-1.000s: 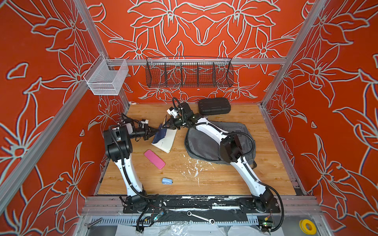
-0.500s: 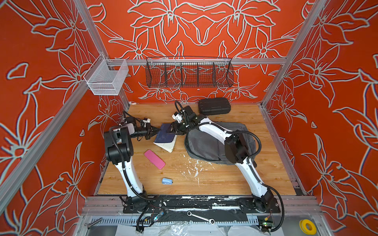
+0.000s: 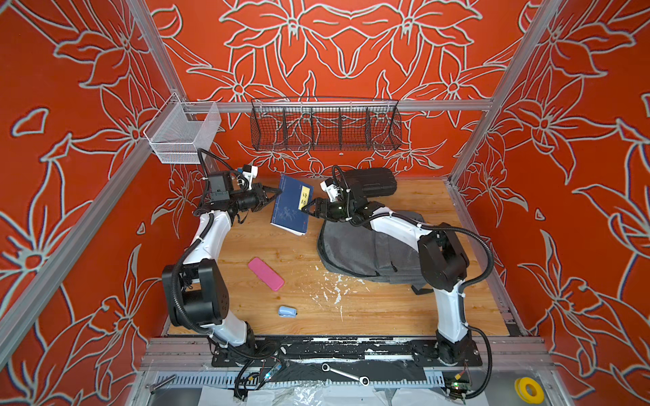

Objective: Pack the student bag

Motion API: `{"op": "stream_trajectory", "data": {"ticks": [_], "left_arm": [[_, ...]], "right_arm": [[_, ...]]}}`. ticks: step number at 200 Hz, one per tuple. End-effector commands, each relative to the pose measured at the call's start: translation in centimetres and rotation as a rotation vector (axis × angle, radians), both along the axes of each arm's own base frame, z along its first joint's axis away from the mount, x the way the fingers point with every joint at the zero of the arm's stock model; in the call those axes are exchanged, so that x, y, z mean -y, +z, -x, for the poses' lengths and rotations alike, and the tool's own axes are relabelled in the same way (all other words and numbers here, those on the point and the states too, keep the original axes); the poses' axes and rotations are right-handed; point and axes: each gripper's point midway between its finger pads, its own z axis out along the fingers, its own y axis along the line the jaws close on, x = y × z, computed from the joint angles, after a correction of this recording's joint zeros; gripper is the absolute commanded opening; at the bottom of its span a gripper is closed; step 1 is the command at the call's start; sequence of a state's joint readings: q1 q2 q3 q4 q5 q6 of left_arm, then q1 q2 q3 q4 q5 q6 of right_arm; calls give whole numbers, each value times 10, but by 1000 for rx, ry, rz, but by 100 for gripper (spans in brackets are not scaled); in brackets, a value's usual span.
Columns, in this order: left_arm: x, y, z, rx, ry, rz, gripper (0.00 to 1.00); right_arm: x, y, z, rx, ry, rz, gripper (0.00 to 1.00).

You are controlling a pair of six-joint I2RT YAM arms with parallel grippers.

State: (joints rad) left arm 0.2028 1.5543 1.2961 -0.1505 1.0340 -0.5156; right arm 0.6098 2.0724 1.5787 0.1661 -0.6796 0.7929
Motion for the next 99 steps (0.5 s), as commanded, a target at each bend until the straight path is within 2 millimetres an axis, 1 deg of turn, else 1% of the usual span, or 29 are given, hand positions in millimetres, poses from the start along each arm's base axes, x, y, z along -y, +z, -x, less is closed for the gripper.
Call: {"op": "stream_trajectory", "data": {"ticks": [1,17,35,61,74,79,99], "left_arm": [[4,38,0,106,58,33,0],[13,46,3,124,53,55,0],[21,50,3,128,42,86,0],[26,56,1,152,60,114,0],[28,56,-1,159,71,111,0],[28,57,-1,159,74,110,0],[31,55,-1,155,77,94,0]], "right_arm": [[-12,50,-6,46,21,-279,97],[-15,59,-6,37,50,-367,97],[-17,70,-4,30,78,-467,97],[-16,91,-1,33,116,-626,97],[-14,95,1,31,127,-667,97],[-14,95,2,31,130,-670,96],[-11,98,6,46,146,-670,82]]}}
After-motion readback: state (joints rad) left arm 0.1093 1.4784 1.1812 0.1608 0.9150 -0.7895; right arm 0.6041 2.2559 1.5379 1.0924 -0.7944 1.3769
